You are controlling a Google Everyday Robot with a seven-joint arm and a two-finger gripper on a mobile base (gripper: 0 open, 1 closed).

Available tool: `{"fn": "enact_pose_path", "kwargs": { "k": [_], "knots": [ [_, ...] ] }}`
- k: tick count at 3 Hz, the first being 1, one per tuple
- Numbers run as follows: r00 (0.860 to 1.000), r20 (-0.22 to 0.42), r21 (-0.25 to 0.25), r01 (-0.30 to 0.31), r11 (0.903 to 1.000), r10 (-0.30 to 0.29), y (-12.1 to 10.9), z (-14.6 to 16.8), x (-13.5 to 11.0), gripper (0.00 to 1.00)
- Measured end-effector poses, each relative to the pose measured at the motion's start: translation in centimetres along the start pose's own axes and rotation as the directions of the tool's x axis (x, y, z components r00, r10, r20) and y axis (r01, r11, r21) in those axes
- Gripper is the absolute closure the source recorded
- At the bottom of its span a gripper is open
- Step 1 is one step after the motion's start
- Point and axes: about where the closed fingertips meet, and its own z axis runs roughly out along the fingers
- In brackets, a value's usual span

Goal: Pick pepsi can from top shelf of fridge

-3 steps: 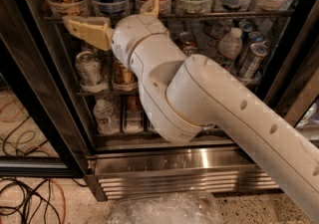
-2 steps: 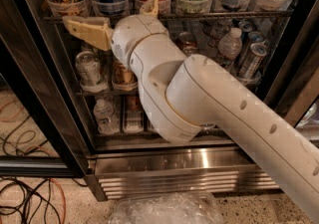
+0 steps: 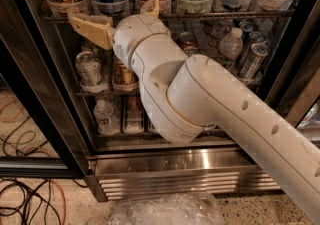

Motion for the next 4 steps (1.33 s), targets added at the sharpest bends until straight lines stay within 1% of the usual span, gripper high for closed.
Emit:
{"fn": "enact_pose_path", "kwargs": {
  "k": [1, 2, 3, 4],
  "knots": [
    [1.0, 0.0, 0.0, 0.0, 1.0, 0.0, 0.0, 0.0, 0.0, 0.05],
    [1.0, -0.002, 0.003, -0.002, 1.0, 0.002, 0.08, -0.55, 0.03, 0.0],
    [1.0, -0.002, 0.003, -0.002, 1.0, 0.002, 0.08, -0.55, 0.03, 0.0],
    [1.0, -0.002, 0.003, -0.002, 1.0, 0.002, 0.08, -0.55, 0.03, 0.06]
  ]
}}
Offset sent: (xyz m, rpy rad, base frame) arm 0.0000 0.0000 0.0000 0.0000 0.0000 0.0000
